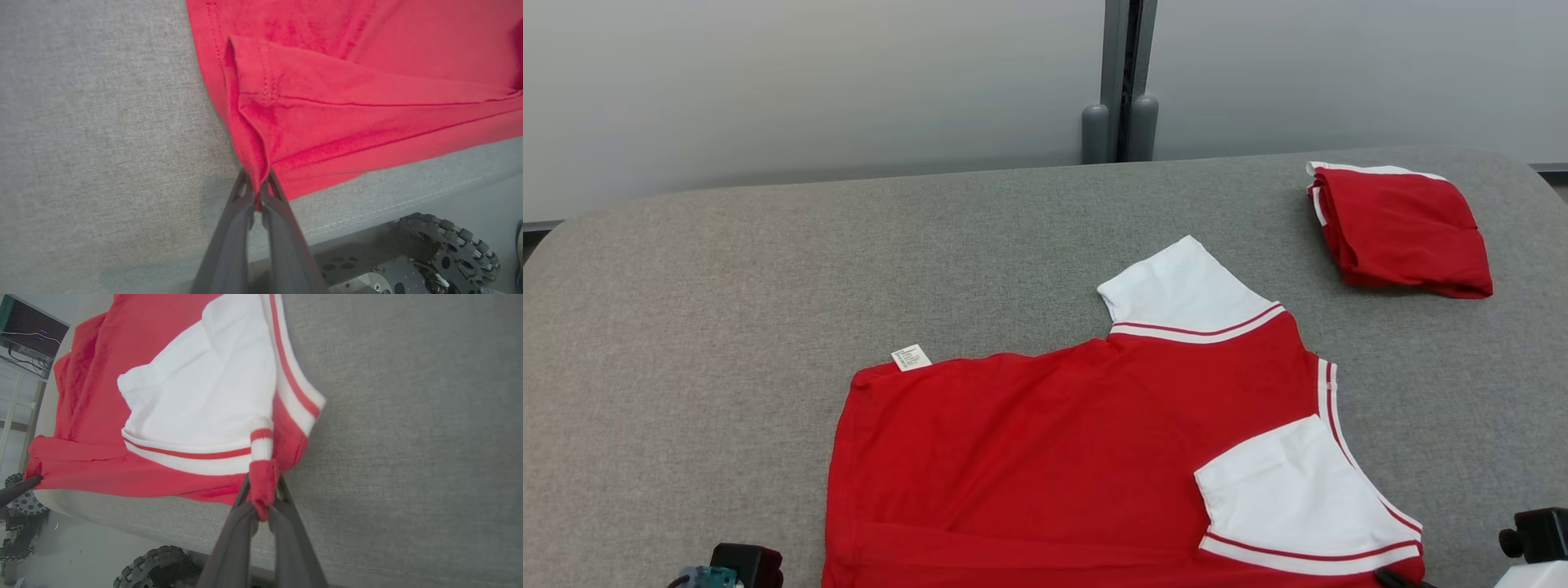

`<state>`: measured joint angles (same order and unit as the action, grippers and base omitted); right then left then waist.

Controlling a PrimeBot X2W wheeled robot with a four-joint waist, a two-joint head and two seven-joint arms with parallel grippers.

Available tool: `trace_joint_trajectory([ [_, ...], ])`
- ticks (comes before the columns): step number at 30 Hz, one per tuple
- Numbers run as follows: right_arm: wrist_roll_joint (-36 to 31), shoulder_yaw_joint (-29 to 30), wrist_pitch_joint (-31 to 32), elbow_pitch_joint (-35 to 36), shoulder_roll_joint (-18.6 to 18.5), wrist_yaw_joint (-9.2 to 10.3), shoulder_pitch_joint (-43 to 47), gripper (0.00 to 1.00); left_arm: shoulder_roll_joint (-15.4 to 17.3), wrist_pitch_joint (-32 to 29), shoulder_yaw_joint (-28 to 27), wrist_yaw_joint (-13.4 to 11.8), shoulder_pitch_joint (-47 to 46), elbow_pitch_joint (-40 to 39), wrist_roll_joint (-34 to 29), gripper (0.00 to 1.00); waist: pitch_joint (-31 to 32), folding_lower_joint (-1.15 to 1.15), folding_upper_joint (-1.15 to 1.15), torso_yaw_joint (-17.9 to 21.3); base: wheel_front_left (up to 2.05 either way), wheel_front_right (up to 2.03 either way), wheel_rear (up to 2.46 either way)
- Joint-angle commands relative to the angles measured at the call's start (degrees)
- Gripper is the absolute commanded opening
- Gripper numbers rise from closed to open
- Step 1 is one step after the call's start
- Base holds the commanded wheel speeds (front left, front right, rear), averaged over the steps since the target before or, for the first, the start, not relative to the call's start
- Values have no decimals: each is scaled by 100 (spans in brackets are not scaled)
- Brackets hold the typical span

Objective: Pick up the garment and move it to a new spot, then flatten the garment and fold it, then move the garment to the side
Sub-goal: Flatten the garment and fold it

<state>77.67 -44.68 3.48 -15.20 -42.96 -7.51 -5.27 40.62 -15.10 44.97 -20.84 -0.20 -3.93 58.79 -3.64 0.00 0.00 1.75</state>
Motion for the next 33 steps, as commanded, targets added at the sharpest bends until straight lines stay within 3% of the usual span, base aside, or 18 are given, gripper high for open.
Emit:
trace_joint_trajectory([
  [1, -50, 95, 58, 33, 3, 2, 85, 0, 58, -15, -38, -65, 68, -28, 26, 0, -11, 0, 0, 3, 0, 0, 0],
  [3, -133, 190, 128, 50, 14, 2, 126, 5, 49, -68, -22, -105, 104, -68, 61, 0, -23, 0, 0, -1, 0, 0, 0],
  [5, -205, 320, 195, 63, 54, 1, 185, 28, 37, -130, -10, -152, 109, -105, 96, 0, -32, 0, 0, -14, 0, 0, 0],
  [6, -239, 386, 217, 59, 83, 1, 213, 43, 23, -159, -7, -158, 103, -121, 127, 44, -35, 0, 0, -24, 0, 0, 0],
  [7, -261, 463, 258, 60, 131, 1, 239, 100, 9, -188, 1, -169, 106, -138, 147, 93, -36, 0, 0, -33, 0, 0, 0],
  [8, -281, 514, 305, 78, 174, 1, 271, 100, 2, -212, 8, -169, 106, -163, 156, 100, -37, 0, 0, -43, 0, 0, 0],
  [24, -1139, 1848, 931, 303, 601, 1, 692, 100, 29, -12, -103, -351, -92, -353, -73, 100, -140, 0, 0, -138, 0, 0, 0],
  [33, -2082, 2925, 1359, 902, 906, 0, 279, 100, 97, 581, -442, -516, -516, -446, -511, 100, -195, 0, 0, -123, 0, 0, 0],
])
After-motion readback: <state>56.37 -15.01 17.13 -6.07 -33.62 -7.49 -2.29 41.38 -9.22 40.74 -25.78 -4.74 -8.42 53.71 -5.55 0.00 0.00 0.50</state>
